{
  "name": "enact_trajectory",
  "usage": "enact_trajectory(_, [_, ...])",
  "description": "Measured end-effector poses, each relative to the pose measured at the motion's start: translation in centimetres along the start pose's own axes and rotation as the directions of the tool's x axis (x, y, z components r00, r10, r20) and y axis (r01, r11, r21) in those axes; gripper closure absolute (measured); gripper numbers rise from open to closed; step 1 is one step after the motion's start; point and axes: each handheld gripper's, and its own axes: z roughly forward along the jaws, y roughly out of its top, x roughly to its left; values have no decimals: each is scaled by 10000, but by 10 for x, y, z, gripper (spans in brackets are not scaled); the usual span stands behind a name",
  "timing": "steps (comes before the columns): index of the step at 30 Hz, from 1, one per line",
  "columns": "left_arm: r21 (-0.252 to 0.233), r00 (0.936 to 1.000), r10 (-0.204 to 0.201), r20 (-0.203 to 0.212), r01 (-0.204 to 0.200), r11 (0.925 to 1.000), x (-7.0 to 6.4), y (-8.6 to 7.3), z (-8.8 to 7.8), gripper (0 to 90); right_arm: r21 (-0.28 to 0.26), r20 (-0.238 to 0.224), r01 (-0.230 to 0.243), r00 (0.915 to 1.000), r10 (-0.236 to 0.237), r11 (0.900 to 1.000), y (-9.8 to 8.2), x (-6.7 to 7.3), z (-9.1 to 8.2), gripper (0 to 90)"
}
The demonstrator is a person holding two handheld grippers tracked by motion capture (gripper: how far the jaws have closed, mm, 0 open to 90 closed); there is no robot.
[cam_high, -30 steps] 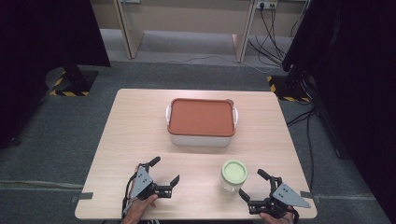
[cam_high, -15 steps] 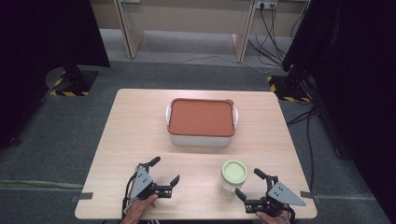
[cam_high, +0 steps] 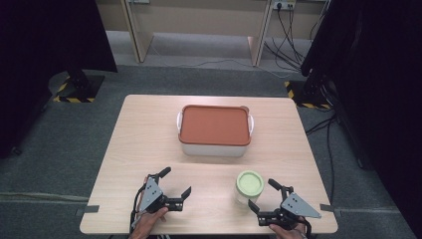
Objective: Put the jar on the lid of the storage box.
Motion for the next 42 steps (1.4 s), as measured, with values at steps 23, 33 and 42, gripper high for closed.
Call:
enact_trajectory(23, [-7, 10000, -18, -5, 18, 10000, 0, 0, 0, 0, 291, -380, 119, 9992, -108, 9995, -2, 9, 17, 3])
enact_trajectory(33, [-8, 10000, -17, 1, 17, 10000, 0, 0, 0, 0, 351, -489, 170, 9987, -152, 9992, 0, 9, 26, 3])
enact_trajectory(42, [11, 10000, -5, -7, 5, 10000, 0, 0, 0, 0, 483, -508, 85, 9987, -60, 9988, -3, 7, 30, 4])
